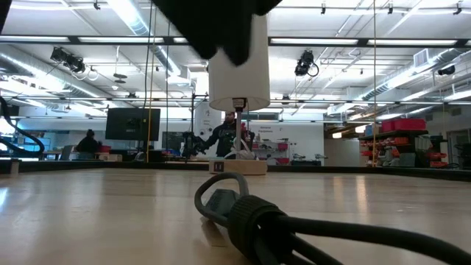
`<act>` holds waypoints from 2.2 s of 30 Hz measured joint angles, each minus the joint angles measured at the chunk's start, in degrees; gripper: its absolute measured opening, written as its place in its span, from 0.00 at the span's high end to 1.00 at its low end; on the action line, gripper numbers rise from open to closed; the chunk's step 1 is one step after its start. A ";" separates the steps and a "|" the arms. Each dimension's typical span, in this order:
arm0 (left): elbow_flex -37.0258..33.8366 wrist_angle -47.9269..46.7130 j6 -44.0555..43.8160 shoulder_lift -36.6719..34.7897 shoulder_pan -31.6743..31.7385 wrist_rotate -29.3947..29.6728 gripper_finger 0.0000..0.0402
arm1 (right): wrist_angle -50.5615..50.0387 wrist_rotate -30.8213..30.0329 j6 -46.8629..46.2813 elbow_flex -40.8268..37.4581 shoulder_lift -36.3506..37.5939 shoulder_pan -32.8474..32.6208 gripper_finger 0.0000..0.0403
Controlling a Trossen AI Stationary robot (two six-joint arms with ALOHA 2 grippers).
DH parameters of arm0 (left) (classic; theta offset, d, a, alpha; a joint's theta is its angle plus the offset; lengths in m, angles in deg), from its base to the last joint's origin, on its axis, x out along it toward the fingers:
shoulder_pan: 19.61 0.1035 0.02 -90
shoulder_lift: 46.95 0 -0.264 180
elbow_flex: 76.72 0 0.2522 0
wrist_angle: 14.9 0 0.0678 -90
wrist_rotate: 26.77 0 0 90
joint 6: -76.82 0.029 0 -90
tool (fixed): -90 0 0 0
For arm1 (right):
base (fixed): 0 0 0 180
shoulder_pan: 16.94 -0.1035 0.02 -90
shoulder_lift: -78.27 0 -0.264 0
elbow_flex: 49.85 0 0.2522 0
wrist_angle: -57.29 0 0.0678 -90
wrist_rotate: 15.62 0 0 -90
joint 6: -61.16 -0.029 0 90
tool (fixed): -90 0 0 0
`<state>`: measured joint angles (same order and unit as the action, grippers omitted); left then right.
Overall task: Pick & Place USB Port
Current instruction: Put the black charger cable into the blue bin
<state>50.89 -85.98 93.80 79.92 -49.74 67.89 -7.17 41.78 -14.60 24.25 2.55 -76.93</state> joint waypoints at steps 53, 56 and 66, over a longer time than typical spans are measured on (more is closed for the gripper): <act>0.13 15.11 -4.69 11.71 -1.09 -5.06 0.54 | 12.00 -2.54 12.34 0.00 0.00 0.76 0.81; 0.24 14.96 -5.71 12.08 -0.90 -4.69 0.55 | 12.52 -2.54 12.67 0.00 0.00 0.75 0.81; 1.15 15.44 -10.53 12.63 -1.39 -5.25 0.93 | 13.09 -2.56 13.68 0.00 0.00 0.77 0.81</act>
<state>52.03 -70.54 83.26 92.55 -51.13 62.64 5.93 39.23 -0.93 24.25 2.55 -76.16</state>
